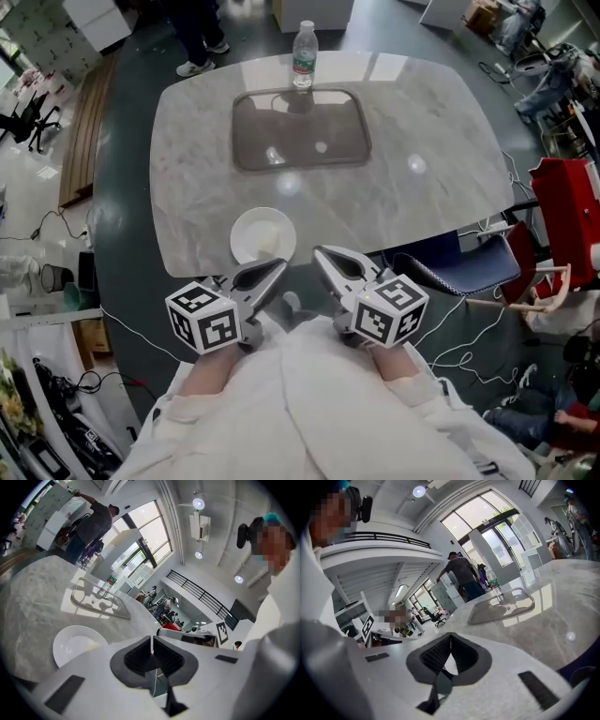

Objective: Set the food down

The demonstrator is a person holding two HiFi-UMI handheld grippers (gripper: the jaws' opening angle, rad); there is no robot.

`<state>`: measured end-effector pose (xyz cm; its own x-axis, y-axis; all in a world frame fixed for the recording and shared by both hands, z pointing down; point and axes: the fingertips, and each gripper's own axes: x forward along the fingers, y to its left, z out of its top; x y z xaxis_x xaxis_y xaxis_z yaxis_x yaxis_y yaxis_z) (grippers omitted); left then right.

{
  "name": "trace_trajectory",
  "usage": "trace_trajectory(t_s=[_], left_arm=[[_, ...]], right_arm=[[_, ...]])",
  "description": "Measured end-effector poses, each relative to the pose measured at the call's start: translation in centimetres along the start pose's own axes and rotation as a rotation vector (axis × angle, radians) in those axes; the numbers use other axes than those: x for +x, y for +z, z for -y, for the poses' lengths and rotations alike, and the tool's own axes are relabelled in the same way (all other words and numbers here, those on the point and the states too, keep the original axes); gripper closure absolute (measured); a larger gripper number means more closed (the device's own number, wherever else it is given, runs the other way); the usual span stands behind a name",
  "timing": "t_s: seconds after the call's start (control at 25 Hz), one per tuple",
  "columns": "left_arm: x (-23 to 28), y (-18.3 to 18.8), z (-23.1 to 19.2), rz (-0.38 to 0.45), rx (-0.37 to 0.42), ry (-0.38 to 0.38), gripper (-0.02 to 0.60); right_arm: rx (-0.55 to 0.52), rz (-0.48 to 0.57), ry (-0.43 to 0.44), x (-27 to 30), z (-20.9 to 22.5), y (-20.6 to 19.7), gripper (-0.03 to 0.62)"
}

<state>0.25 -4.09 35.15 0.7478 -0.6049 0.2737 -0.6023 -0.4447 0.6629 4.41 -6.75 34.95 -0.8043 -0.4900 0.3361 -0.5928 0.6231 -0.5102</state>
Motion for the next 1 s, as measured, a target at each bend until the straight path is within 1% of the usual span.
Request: trace_trajectory(t_s=[0.16, 0.28, 0.52, 0.68, 0.88, 1.0], left_arm=[[-0.3, 0.2, -0.2, 0.01, -0.02, -0.007, 0.555], [-0.3, 0.0, -0.3, 0.0, -0.035, -0.023, 0.555], [-0.5, 0.8, -1.5, -0.005, -0.04, -0.014, 0.555], [-0.4, 1.1, -1.4, -0.033, -0.015, -0.027, 0.555], [-0.7, 0.8, -1.7, -0.055, -0.056, -0.038, 0.555], [-0.7, 0.6, -1.7, -0.085, -0.037, -0.043, 0.555]], right_arm=[[0.009, -0.018, 0.016, 0.4, -0.4, -0.3, 0.592], [0.031, -0.016, 0.005, 0.5, -0.1, -0.5, 0.592], [0.055, -0.021, -0.022, 0.9, 0.2, -0.7, 0.592], [0.063, -0.027, -0.038, 1.0, 0.0, -0.9, 0.592], [0.089, -0.047, -0.064, 1.2, -0.1, -1.7, 0.592], [0.094, -0.072, -0.058, 1.6, -0.6, -2.4, 0.592]])
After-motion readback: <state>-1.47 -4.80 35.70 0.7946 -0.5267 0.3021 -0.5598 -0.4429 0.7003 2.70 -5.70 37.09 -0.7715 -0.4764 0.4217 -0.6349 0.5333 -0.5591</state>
